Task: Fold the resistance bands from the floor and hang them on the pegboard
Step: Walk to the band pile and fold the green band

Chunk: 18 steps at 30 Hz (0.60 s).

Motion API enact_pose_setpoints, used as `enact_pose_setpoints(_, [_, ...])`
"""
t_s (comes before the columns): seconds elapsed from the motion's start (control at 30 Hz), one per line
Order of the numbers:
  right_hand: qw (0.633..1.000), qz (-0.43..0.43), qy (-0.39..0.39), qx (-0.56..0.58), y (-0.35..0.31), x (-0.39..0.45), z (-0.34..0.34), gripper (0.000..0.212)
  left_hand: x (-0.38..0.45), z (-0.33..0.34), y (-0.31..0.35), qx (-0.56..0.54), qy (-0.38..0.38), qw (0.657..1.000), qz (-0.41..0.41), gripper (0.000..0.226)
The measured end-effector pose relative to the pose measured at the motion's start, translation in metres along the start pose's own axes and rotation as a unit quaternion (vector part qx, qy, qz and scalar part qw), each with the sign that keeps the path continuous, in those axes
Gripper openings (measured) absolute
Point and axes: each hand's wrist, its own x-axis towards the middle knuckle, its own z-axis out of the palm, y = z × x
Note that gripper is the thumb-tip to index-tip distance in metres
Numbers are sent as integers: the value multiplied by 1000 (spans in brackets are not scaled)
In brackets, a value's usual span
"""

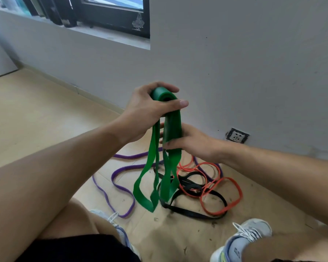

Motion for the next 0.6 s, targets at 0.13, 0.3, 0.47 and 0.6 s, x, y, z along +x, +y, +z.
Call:
enact_pose_setpoints(0.13, [999,-5,22,-39,0,-1,6,43,-1,3,1,18,13,1000,1,46])
enact_pose_setpoints(0.3, [994,-25,91,-47,2,1,10,31,-1,8,3,-16,42,999,-8,39])
enact_pose_setpoints(0.47, [990,-46,127,-33,-1,4,4,21,1,3,9,-53,83,995,3,25])
enact_pose_setpoints(0.6, [996,-29,75,-29,0,0,9,30,-4,12,13,-89,87,992,-2,22])
